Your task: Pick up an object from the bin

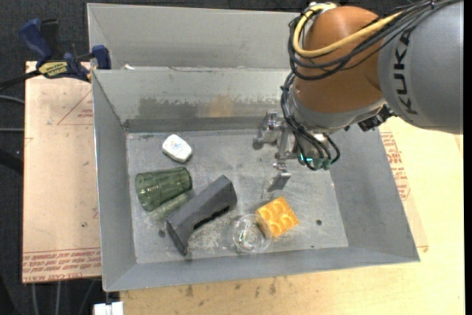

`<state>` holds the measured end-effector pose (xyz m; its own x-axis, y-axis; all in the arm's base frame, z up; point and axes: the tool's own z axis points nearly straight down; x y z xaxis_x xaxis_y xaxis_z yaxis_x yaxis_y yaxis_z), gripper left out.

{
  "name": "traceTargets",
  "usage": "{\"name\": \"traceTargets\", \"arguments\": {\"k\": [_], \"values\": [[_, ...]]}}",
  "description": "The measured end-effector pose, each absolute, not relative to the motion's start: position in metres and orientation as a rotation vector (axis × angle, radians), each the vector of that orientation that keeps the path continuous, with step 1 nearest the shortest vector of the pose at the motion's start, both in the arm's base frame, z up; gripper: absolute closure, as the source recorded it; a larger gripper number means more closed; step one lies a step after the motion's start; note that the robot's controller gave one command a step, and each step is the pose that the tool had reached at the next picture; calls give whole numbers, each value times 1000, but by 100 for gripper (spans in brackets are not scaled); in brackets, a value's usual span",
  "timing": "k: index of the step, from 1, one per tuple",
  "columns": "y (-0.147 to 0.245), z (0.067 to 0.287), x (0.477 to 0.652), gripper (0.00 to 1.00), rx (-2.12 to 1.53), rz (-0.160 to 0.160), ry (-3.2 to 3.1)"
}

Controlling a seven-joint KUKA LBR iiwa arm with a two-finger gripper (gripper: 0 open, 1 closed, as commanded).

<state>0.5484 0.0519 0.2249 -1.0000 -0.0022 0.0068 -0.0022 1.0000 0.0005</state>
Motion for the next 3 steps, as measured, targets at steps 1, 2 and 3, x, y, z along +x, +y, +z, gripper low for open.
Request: {"name": "traceTargets", "arguments": {"k": [1,2,3], "values": [[51,229,550,100,-1,-2,-3143],[51,229,550,100,-1,-2,-3143],[9,152,521,0,-70,-1,-3139]]}}
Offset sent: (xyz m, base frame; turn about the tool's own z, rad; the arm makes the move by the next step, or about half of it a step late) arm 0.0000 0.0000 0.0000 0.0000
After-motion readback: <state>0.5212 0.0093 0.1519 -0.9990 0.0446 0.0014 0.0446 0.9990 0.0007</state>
